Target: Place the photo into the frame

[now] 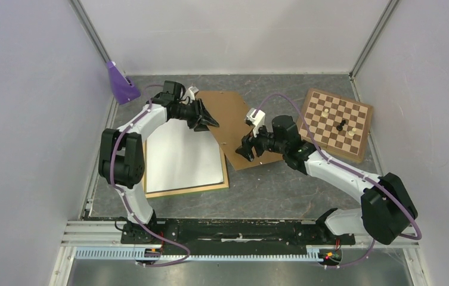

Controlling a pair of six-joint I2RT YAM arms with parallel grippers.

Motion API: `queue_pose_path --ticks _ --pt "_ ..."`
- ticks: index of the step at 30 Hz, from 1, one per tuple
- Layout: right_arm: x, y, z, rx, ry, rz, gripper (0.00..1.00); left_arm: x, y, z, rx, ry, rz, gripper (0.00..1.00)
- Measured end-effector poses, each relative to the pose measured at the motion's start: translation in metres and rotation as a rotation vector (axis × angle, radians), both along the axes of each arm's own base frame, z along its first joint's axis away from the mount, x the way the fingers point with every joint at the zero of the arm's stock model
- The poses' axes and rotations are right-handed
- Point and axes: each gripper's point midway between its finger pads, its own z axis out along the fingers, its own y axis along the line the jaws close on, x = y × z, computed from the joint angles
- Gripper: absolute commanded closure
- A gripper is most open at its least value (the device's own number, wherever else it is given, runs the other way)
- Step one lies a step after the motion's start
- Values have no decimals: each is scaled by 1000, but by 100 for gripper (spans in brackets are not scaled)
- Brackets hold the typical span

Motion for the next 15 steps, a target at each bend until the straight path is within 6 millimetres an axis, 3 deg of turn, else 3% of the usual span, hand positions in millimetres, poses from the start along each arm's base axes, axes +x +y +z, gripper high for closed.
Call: queue_pose_path --ticks 8,15 --pt "-4 10 -1 -3 3 26 33 3 -3 -5 -21 43 14 54" --pt "-6 15 -4 -2 11 35 33 3 0 -12 -26 53 32 73"
